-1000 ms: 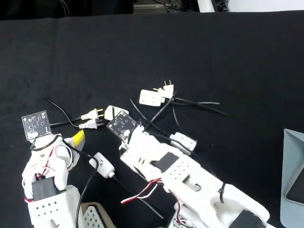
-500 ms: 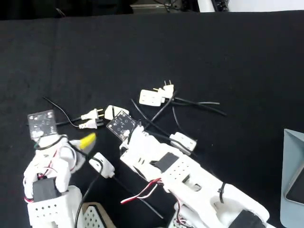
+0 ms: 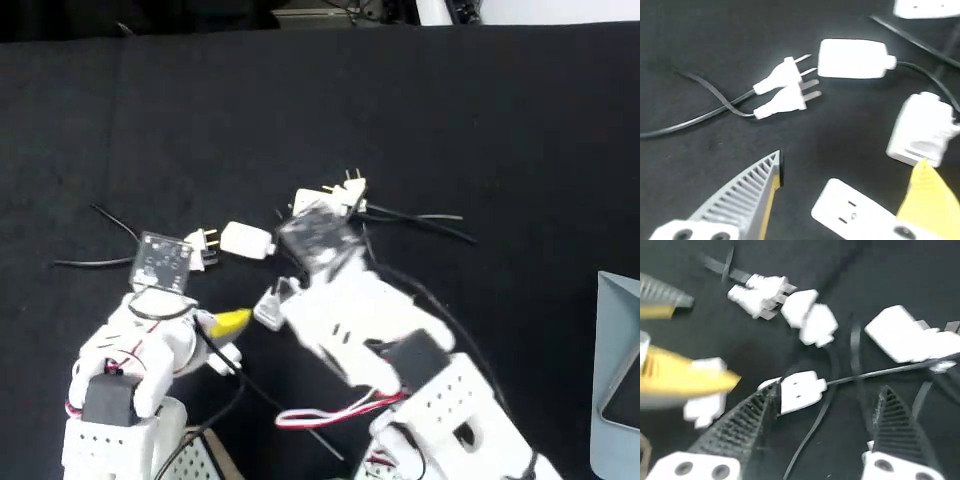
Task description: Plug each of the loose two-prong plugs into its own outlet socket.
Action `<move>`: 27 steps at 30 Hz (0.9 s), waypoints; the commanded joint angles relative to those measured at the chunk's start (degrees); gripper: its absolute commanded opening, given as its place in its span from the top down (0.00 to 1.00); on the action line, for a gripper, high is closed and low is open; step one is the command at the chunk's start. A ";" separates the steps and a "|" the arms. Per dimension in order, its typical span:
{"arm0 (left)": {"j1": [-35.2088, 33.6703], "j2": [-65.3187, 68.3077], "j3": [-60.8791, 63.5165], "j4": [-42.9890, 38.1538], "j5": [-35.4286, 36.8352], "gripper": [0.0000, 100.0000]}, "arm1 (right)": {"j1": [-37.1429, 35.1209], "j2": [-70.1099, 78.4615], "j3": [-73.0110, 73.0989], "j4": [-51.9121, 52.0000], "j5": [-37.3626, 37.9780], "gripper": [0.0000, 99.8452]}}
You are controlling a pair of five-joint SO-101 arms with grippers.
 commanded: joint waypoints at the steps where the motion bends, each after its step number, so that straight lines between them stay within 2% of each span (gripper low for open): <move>1: 7.16 0.09 0.48 -0.97 -0.26 0.61 | 6.24 -2.15 -2.42 0.18 -0.62 0.71; 7: 11.82 0.09 6.90 -8.97 -0.35 0.63 | 11.34 -0.31 -2.15 -3.69 -2.90 0.71; 12: 16.66 0.09 9.19 -12.75 -0.26 0.65 | 11.78 1.80 -2.42 -3.78 -2.99 0.71; 21: 17.01 0.88 10.33 -15.21 -0.18 0.65 | 11.87 1.98 -2.33 -3.69 -2.99 0.71; 27: 17.01 12.57 2.77 -15.56 2.20 0.65 | 11.87 1.98 -2.07 -3.60 -2.99 0.71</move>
